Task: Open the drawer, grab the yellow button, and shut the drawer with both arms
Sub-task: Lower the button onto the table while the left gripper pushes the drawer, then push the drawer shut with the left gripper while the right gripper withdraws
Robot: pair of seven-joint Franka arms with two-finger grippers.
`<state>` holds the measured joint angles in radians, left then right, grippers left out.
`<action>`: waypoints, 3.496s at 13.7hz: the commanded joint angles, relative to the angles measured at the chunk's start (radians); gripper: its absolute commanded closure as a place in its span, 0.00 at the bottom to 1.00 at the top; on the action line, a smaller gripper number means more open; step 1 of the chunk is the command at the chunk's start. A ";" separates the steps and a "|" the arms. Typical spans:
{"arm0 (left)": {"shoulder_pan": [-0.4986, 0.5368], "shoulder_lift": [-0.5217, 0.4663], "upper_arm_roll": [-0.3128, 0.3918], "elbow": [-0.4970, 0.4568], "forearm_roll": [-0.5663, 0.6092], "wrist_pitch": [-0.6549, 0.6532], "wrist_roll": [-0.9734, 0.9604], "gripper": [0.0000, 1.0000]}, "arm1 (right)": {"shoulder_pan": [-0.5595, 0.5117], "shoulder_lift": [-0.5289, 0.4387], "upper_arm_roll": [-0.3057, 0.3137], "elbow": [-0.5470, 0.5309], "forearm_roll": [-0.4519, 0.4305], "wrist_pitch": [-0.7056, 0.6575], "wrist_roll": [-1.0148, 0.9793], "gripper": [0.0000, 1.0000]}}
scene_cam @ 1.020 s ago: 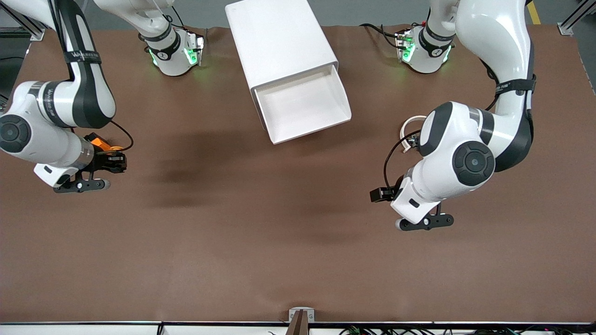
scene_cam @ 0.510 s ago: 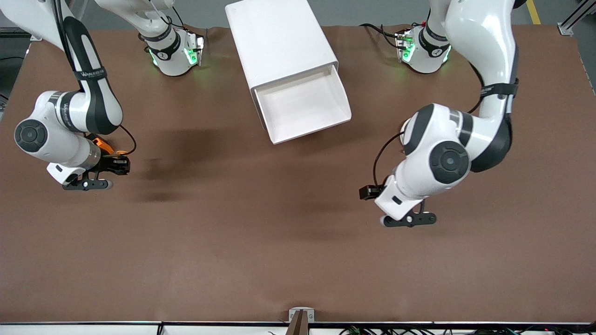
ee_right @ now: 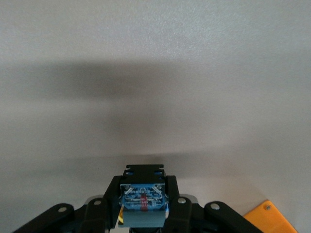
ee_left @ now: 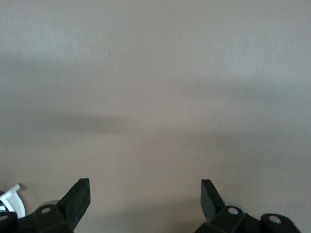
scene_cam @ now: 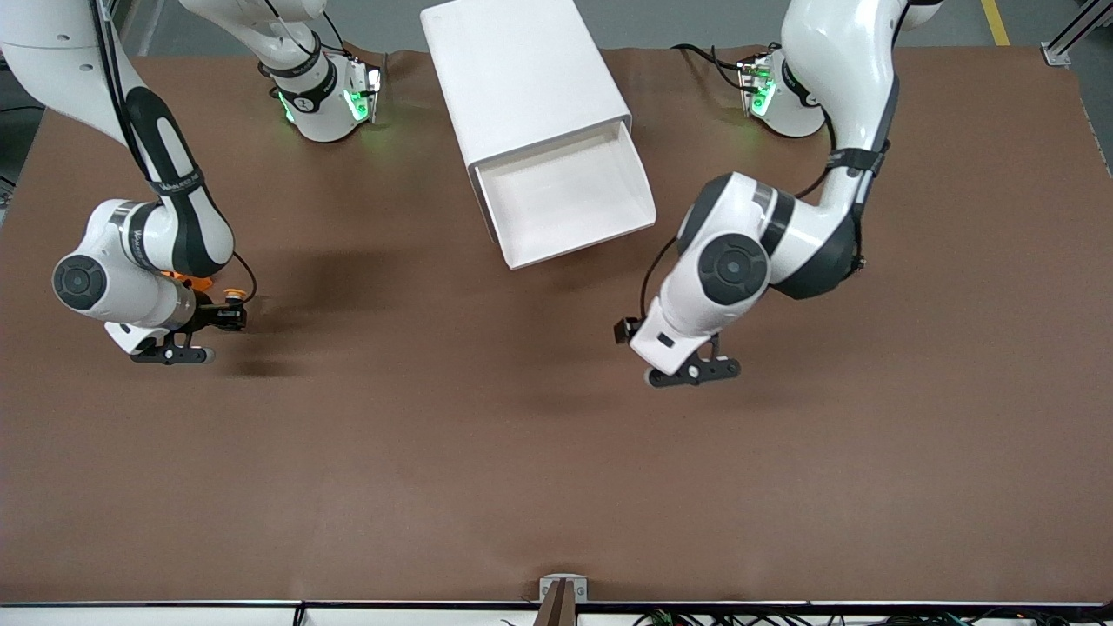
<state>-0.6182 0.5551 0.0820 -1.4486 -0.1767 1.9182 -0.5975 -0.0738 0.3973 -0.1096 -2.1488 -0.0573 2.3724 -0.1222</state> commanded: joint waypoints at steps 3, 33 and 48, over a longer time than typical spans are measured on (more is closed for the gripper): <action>-0.008 -0.072 -0.059 -0.113 0.005 0.015 -0.087 0.00 | -0.021 0.047 0.019 0.004 -0.010 0.079 0.013 0.73; -0.113 -0.049 -0.280 -0.141 -0.099 0.022 -0.258 0.00 | 0.149 -0.354 0.028 0.208 -0.009 -0.671 0.265 0.00; -0.181 -0.035 -0.301 -0.159 -0.165 0.027 -0.335 0.00 | 0.011 -0.353 0.185 0.583 -0.006 -0.889 0.263 0.00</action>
<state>-0.7874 0.5264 -0.2074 -1.5894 -0.3093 1.9331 -0.9257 -0.0069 0.0388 0.0206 -1.6075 -0.0569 1.5067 0.1412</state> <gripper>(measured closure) 0.000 0.000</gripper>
